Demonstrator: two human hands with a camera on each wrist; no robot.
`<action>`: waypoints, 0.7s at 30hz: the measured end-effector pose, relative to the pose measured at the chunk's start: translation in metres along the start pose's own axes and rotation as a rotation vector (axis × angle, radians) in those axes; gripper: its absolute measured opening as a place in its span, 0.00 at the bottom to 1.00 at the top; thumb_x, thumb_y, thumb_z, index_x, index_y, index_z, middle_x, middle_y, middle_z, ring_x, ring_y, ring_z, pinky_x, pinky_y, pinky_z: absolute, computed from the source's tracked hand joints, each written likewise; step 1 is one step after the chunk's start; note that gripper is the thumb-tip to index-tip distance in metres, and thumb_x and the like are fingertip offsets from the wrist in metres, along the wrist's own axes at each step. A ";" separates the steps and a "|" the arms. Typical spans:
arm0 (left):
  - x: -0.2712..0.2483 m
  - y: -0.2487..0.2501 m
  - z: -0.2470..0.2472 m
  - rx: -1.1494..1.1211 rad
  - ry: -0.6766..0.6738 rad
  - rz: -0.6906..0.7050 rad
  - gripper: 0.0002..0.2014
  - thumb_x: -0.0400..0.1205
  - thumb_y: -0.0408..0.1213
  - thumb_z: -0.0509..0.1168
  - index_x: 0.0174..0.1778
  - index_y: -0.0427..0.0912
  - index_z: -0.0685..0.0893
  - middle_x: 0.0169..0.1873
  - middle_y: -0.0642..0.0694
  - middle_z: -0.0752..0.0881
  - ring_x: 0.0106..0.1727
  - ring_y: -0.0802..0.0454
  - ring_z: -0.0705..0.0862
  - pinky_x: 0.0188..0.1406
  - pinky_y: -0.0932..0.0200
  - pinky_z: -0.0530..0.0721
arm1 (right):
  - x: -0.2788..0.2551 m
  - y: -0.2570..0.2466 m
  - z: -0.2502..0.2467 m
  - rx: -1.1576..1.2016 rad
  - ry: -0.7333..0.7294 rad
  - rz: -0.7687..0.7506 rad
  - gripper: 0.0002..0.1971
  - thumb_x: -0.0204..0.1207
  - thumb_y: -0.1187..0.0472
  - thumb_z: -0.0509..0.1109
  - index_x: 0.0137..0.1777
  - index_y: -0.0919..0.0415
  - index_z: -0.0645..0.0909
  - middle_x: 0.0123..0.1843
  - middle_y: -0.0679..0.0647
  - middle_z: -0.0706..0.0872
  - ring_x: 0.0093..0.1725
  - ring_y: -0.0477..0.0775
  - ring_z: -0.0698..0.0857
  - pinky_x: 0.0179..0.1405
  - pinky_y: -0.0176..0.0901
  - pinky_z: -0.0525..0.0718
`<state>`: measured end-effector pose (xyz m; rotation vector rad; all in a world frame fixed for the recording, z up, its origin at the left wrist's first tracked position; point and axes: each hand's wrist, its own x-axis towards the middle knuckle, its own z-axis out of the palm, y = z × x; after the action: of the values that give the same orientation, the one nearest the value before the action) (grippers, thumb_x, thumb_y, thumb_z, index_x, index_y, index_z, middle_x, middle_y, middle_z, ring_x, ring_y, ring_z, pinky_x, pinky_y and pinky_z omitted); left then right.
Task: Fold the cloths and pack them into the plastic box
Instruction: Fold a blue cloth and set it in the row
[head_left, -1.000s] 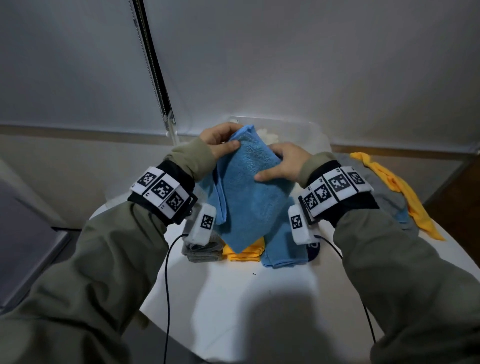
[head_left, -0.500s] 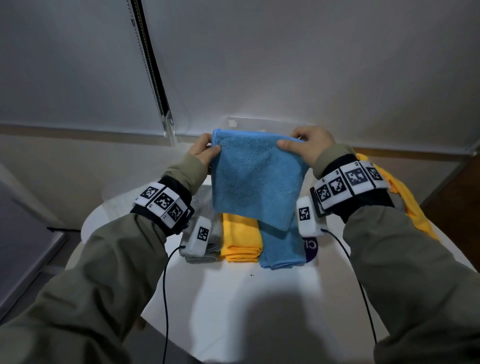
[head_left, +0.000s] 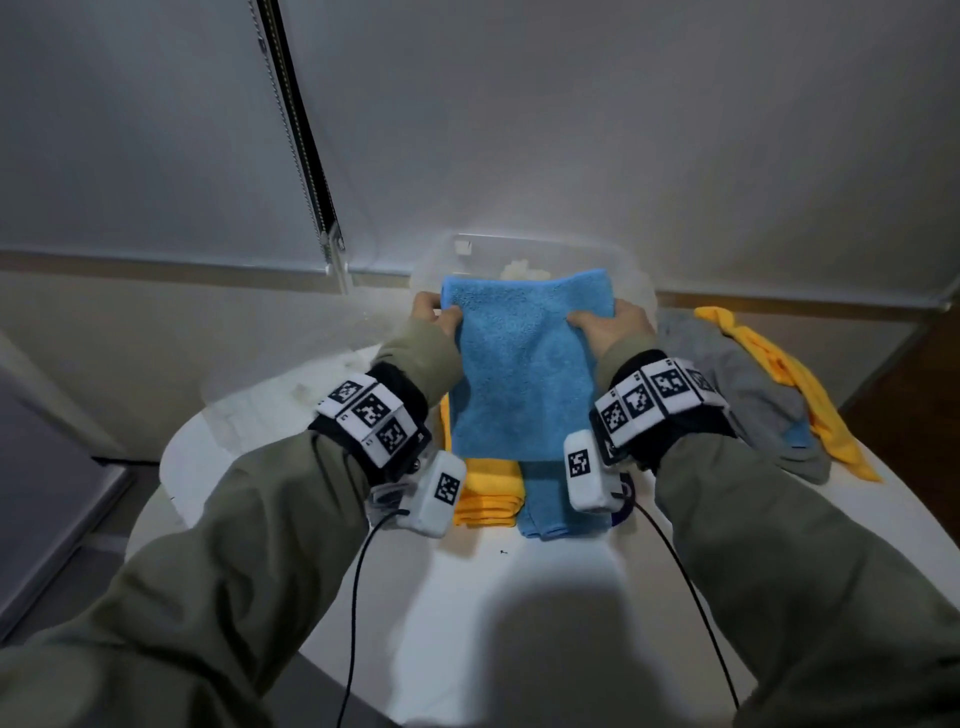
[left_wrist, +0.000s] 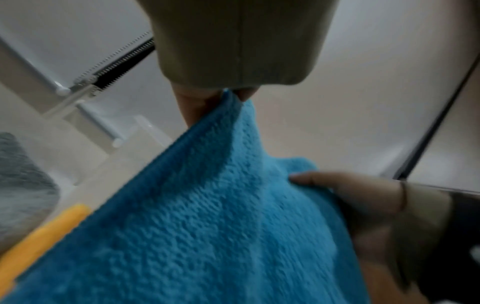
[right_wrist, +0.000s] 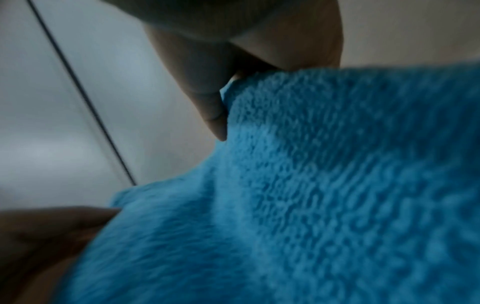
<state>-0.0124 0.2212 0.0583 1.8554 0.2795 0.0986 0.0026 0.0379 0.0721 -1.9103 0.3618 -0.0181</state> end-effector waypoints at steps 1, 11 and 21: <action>-0.004 0.002 0.004 0.000 0.017 0.037 0.10 0.84 0.38 0.55 0.61 0.43 0.70 0.49 0.40 0.83 0.57 0.37 0.82 0.62 0.37 0.79 | -0.005 -0.006 0.003 -0.049 0.020 -0.054 0.11 0.69 0.54 0.71 0.49 0.55 0.82 0.47 0.53 0.87 0.46 0.57 0.86 0.52 0.47 0.84; -0.017 0.025 0.016 -0.618 -0.033 0.232 0.16 0.78 0.23 0.64 0.53 0.42 0.66 0.40 0.46 0.83 0.31 0.61 0.86 0.26 0.67 0.83 | -0.049 -0.036 0.013 0.368 -0.257 -0.328 0.10 0.81 0.58 0.64 0.57 0.60 0.82 0.45 0.48 0.84 0.46 0.47 0.83 0.50 0.43 0.83; 0.007 0.015 0.027 -0.798 0.028 0.150 0.15 0.81 0.19 0.57 0.44 0.46 0.69 0.40 0.44 0.79 0.30 0.61 0.85 0.30 0.67 0.86 | -0.022 0.041 -0.003 0.151 -0.528 -0.173 0.25 0.67 0.77 0.74 0.61 0.59 0.73 0.59 0.58 0.82 0.56 0.56 0.83 0.63 0.54 0.82</action>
<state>0.0017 0.1938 0.0636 1.0779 0.0919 0.2944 -0.0283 0.0276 0.0392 -1.7136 -0.1581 0.3291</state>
